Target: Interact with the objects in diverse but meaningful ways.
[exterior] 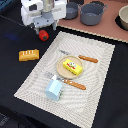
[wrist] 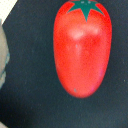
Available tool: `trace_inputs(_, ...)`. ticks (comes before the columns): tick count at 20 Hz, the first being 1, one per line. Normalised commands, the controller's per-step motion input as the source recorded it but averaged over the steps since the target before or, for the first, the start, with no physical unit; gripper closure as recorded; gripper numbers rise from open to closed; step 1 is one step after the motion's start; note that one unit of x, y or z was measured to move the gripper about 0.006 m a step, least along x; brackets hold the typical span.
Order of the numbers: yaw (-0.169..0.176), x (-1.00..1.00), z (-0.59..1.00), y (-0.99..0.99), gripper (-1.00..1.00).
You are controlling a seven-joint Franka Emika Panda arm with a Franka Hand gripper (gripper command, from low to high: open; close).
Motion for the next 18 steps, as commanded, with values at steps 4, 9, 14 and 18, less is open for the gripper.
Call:
trace_inputs(4, -0.031, -0.29, -0.39, 0.17, -1.00)
trace_inputs(9, -0.028, -0.29, -0.38, 0.11, 1.00)
trace_inputs(14, -0.024, -0.24, -0.24, 0.04, 1.00)
trace_inputs(18, -0.012, -0.20, -0.05, 0.00, 1.00)
